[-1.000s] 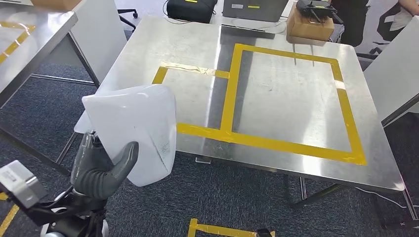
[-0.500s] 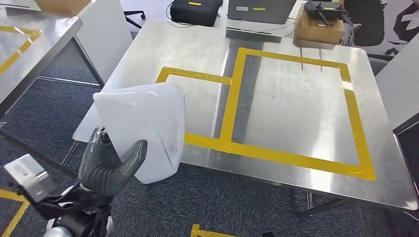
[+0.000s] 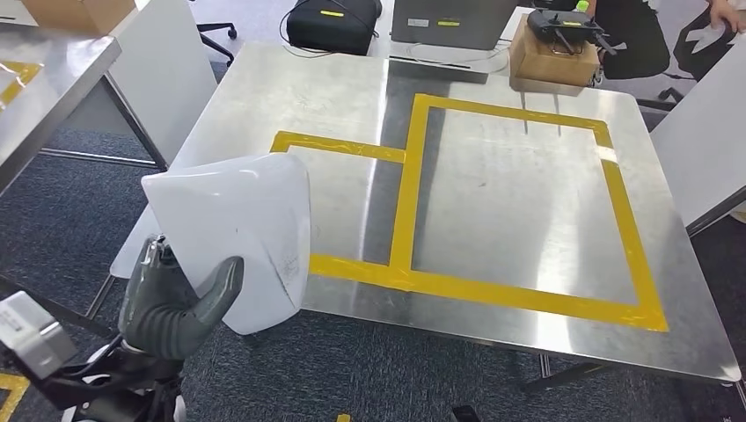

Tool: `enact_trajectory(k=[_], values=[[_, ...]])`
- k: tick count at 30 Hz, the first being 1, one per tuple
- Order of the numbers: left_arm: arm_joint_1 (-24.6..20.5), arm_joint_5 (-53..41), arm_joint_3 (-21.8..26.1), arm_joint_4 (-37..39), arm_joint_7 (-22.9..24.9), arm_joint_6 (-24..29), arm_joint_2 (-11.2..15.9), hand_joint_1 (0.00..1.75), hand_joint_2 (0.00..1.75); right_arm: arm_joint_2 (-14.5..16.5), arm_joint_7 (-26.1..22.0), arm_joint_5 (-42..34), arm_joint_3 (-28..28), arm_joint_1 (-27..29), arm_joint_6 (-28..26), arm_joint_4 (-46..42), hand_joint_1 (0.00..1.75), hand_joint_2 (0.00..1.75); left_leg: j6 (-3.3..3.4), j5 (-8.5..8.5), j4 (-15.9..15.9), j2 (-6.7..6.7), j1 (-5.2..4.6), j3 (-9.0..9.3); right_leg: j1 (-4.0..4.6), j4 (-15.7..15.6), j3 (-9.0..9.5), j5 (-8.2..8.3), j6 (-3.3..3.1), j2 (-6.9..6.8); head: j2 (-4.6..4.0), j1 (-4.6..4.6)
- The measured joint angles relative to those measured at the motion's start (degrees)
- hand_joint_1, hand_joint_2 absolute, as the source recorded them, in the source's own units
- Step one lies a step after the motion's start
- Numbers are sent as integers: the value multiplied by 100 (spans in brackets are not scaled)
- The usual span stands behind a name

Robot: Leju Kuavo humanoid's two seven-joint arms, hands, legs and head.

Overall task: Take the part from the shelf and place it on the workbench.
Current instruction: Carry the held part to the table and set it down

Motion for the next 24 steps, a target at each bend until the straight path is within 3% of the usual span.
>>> enact_trajectory(k=[3, 4, 5, 7, 9, 10, 12, 15, 18, 19, 20, 21, 22, 24], values=[[0, -1, -2, -10, 0, 0, -2, 175, 175, 5, 1, 0, 0, 6, 0, 0, 0, 175, 46, -84, -7, 28, 1, 97, -41, 1115, -647, -377, 78, -5, 0, 83], [1, -1, -3, -10, 0, 1, -1, 175, 175, 5, 1, 0, 0, 16, -1, 1, 0, 175, 46, -118, -7, 26, 0, 135, -49, 1357, -836, -372, 84, -5, 0, 110], [2, -1, -3, -10, 0, 1, -1, 175, 175, 4, 1, -1, 0, 24, -1, 1, 0, 175, 41, -155, -7, 21, -1, 182, -54, 1389, -928, -241, 79, -5, 0, 140], [2, -1, -4, -11, 0, 0, -1, 175, 175, 3, 1, -1, 0, 32, -2, 1, 0, 175, 20, -234, -10, 9, -2, 302, -49, 837, -818, 309, 28, -3, 0, 196], [1, -3, -6, -11, -4, 0, -1, 175, 175, -3, 4, -1, 0, 38, -2, 3, 0, 175, -19, -293, -26, -1, 3, 378, -11, 227, -610, 690, -58, 5, 0, 199], [3, -6, -7, -11, -12, 1, -1, 175, 175, -6, 7, -1, 0, 40, -2, 4, 0, 175, -47, -305, -38, -8, 13, 388, 16, 66, -554, 750, -102, 7, 0, 203], [6, -15, -9, -13, -32, 4, -1, 175, 175, -7, 15, -1, 0, 41, -2, 5, 0, 175, -115, -304, -78, -20, 30, 391, 53, -26, -518, 720, -172, 3, 0, 225], [3, -24, -10, -33, -57, 8, 3, 175, 175, -3, 20, 2, 0, 29, -10, 7, 0, 175, -196, -449, 59, -19, 21, 334, 4, -331, -336, 675, -247, -14, 0, 218], [7, -34, -15, -42, -70, 8, 7, 175, 175, 1, 20, 30, 0, 17, -25, 7, 0, 175, -287, -792, 967, -28, 35, -197, -22, -422, -245, 642, -275, -14, 0, 108], [11, -48, -16, -41, -68, 7, 9, 175, 175, 5, 19, 37, 0, 20, -26, 7, 0, 175, -325, -804, 1198, -25, 49, -374, -28, -411, -232, 618, -274, -14, 0, 86], [13, -71, -17, -40, -61, 8, 12, 175, 175, 9, 13, 38, 0, 22, -25, 7, 0, 175, -361, -707, 1247, -21, 67, -464, -39, -393, -213, 588, -266, -12, 0, 68], [12, -105, -17, -41, -50, 9, 15, 175, 175, 14, 6, 34, 0, 24, -23, 7, 0, 175, -397, -505, 1101, -12, 87, -452, -57, -367, -187, 549, -251, -7, 0, 49], [10, -152, -17, -42, -28, 11, 16, 175, 175, 17, -1, 29, 0, 24, -20, 7, 0, 175, -439, -240, 786, 5, 110, -349, -81, -328, -158, 500, -227, -1, 0, 28], [-1, -298, -17, -40, 63, 30, 23, 175, 175, 15, -8, 20, 0, 15, -15, 8, 0, 175, -505, 42, 216, 35, 124, -101, -101, -237, -132, 398, -155, 20, 0, -54]])
